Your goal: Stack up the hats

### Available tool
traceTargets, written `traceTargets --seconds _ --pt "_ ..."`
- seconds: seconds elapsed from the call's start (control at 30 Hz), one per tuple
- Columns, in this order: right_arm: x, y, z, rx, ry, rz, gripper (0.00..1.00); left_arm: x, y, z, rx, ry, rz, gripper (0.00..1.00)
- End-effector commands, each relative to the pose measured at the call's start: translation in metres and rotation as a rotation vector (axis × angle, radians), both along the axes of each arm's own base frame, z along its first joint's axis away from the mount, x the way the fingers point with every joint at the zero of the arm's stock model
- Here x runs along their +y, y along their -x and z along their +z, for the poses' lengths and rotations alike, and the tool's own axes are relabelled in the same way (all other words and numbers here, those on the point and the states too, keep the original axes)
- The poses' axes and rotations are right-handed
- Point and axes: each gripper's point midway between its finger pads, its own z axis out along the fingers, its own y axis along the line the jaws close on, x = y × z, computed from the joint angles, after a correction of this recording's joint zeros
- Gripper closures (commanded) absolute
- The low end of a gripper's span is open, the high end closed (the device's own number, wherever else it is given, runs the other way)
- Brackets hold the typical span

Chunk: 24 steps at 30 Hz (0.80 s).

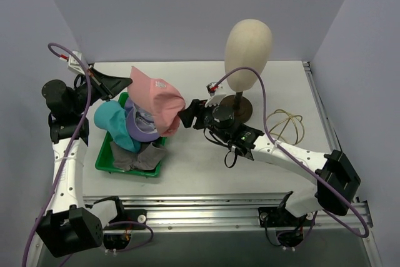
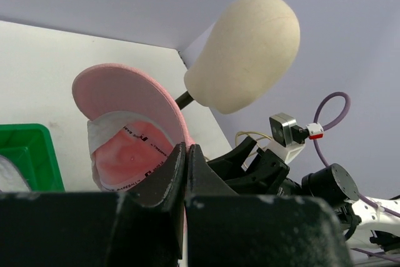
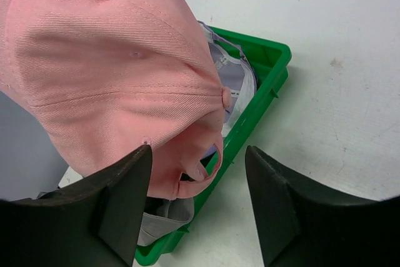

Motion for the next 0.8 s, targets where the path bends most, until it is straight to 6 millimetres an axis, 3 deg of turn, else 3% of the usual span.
traceTargets --seconds 0.0,0.23,0.53,0.77 --pt "-0.005 0.000 0.040 -0.076 -0.109 0.015 0.45 -0.007 0.013 0.030 -0.119 0.030 -0.049 0.98" --pt "-0.005 0.009 0.054 -0.133 -0.158 0.090 0.51 -0.009 0.019 0.041 -0.132 0.056 -0.066 0.98" --pt "-0.009 0.012 0.042 -0.161 -0.124 0.120 0.56 -0.014 0.028 0.070 -0.178 0.081 -0.109 0.98" --pt "-0.008 0.010 0.052 -0.206 -0.128 0.131 0.58 -0.016 0.036 0.083 -0.199 0.090 -0.119 0.98"
